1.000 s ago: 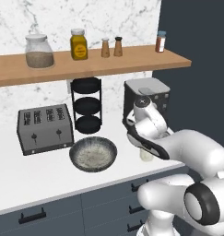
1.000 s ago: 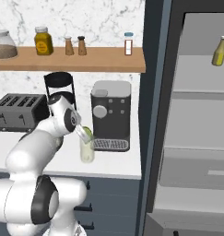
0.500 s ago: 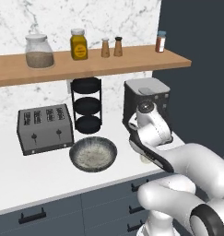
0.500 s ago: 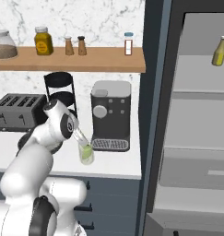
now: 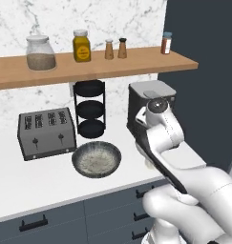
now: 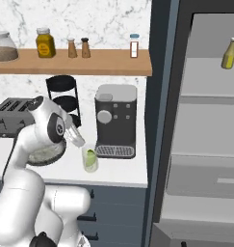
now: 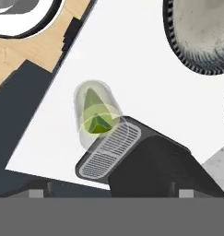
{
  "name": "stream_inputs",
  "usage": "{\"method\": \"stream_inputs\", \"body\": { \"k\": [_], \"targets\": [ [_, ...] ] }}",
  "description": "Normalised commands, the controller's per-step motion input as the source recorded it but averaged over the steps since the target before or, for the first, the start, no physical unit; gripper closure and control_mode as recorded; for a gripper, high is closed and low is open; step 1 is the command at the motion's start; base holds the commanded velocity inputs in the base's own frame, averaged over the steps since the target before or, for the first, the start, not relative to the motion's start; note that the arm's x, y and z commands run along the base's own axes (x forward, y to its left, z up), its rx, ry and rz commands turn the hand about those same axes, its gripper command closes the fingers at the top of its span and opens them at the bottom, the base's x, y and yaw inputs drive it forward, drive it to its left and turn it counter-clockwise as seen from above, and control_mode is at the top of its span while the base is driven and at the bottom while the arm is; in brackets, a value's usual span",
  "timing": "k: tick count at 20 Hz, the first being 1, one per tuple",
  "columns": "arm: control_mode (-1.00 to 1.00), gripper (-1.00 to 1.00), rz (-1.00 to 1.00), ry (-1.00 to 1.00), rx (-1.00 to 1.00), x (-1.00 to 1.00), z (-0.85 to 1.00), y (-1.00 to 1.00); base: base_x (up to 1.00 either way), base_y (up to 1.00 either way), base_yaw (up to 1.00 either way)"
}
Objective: Grab a lemon wedge from the fridge and one ice cube from the ice bowl, and put them in the glass of lemonade.
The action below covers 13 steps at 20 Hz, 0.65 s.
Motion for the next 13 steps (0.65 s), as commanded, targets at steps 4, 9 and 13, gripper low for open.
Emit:
{"method": "stream_inputs", "body": {
  "k": [4,9,13],
  "targets": [
    [-1.0,-1.0,0.04,-0.03,0.05,-0.63,0.57,0.57,0.0,0.0,0.0],
    [-1.0,-1.0,0.05,-0.09,0.01,-0.56,0.35,0.91,0.0,0.0,0.0],
    [-1.0,-1.0,0.07,-0.23,-0.02,-0.73,0.08,1.0,0.0,0.0,0.0]
  ]
}}
